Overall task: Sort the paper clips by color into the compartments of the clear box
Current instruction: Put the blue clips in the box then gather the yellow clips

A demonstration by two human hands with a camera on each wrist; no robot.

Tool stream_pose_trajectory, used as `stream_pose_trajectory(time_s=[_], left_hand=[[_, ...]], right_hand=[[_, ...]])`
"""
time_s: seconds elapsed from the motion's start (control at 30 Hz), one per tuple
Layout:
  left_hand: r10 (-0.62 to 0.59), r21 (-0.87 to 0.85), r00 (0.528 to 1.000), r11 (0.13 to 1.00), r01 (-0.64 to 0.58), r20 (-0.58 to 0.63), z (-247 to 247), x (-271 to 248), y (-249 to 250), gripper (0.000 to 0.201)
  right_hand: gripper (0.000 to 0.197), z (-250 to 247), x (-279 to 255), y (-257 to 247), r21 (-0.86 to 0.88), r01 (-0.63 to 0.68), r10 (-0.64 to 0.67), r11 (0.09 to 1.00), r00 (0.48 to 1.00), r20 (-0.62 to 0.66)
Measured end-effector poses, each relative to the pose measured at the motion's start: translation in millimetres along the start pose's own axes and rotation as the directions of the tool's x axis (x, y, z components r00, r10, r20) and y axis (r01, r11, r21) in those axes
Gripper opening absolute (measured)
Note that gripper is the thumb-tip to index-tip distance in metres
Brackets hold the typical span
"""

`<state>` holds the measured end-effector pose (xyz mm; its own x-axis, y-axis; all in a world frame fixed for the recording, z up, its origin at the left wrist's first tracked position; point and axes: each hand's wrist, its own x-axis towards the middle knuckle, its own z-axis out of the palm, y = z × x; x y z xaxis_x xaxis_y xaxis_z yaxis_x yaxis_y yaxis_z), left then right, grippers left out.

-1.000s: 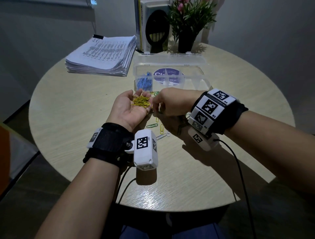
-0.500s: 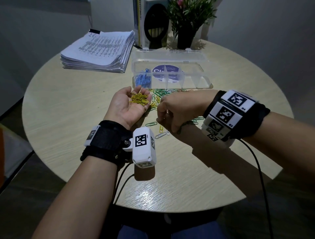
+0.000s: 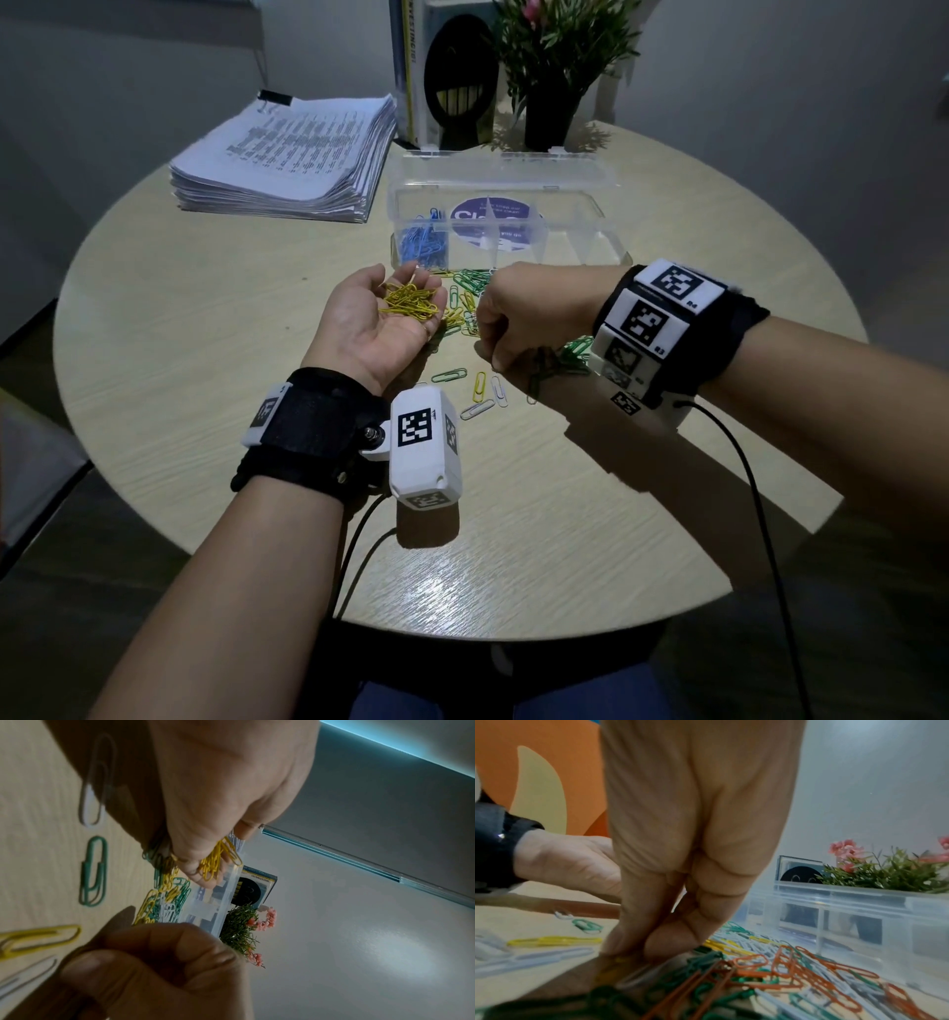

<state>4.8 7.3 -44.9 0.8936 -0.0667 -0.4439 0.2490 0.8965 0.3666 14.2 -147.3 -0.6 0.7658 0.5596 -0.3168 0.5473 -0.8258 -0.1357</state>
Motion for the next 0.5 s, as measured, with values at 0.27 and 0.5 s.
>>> stream_pose_trajectory(time_s=[0.27,0.5], left_hand=[[0.009,0.006,1.0,1.0,-0.009,-0.002,-0.4,0.3,0.4,0.035],[0.012,0.001,1.0,1.0,-0.012,0.0,-1.5,0.1,-1.1,0.034]], right_hand=[[0.011,-2.1,-6.1,0.6,-0.001,-0.035,0.035,0.999,0.999,-0.028],[0.007,2.2,-1.6,-4.1,-0.064,0.013,-0.015,0.998,0.999,-0.029]])
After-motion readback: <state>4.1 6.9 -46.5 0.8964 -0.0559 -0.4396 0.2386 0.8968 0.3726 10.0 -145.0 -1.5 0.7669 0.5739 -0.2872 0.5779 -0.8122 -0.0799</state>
